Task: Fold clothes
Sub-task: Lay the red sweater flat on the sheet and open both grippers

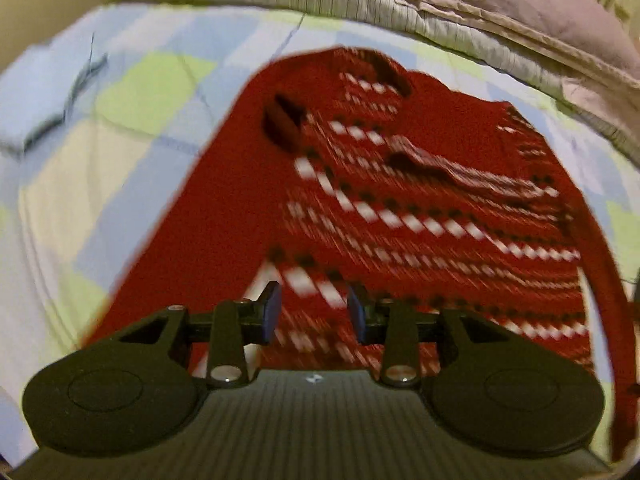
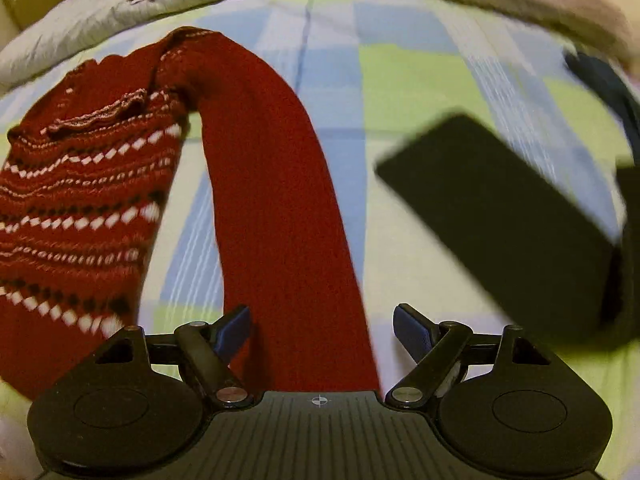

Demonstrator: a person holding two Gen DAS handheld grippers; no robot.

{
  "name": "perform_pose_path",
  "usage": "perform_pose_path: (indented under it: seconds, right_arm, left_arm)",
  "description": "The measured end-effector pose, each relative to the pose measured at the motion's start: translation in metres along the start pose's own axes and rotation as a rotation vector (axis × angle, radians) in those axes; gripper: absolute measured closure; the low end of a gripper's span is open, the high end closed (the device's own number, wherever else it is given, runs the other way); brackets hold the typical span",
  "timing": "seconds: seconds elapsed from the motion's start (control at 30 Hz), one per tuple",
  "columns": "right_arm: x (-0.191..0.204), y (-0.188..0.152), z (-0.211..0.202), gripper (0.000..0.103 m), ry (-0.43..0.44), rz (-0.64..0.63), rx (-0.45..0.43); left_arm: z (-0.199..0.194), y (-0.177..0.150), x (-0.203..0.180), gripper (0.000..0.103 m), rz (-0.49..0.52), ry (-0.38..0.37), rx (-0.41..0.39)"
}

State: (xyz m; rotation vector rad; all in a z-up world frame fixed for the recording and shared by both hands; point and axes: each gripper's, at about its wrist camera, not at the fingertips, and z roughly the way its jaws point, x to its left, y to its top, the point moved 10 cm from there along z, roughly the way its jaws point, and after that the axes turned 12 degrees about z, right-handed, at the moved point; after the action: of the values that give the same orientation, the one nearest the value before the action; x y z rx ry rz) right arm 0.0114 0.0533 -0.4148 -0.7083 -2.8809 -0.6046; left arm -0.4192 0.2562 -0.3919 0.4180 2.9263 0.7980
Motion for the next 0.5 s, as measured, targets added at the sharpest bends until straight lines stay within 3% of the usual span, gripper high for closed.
perform_pose_path:
  seconds: [0.03,0.07,0.1,0.13,0.17,0.27,0.4,0.47,0.5]
  right_arm:
    - [-0.001,-0.006,0.004,0.03,0.002,0.01,0.03]
    - [-0.001,-0.007,0.007,0.053,0.0,0.006,0.042]
    - [0.001,-0.005,0.01,0.06,-0.006,-0.008,0.041]
    - [0.003,-0.004,0.013,0.086,-0.012,-0.023,0.04]
    - [0.004,-0.001,0.011,0.091,-0.016,-0.041,0.038]
    - [-0.002,0.03,-0.015,0.091,-0.114,-0.172,-0.083]
    - [-0.053,0.085,-0.049,0.088,-0.323,-0.17,-0.208]
    - [-0.083,0.09,-0.042,0.042,-0.453,-0.153,-0.154]
    - [-0.098,0.09,-0.037,0.04,-0.519,-0.143,-0.114]
  left_arm:
    - [-0.001,-0.004,-0.004,0.071,-0.008,-0.008,0.001]
    - [-0.002,-0.008,-0.007,0.071,-0.015,-0.018,0.002]
    - [0.001,-0.01,-0.009,0.071,-0.023,-0.023,0.002]
    - [0.002,-0.01,-0.01,0.071,-0.029,-0.023,0.0]
    - [0.0,-0.009,-0.008,0.071,-0.024,-0.01,-0.007]
    - [-0.007,-0.004,-0.001,0.07,0.007,0.048,-0.034]
    - [-0.021,-0.018,0.02,0.058,0.081,0.171,-0.035]
    - [-0.019,-0.029,0.032,0.058,0.112,0.224,-0.009]
    - [-0.017,-0.035,0.038,0.056,0.132,0.246,0.003]
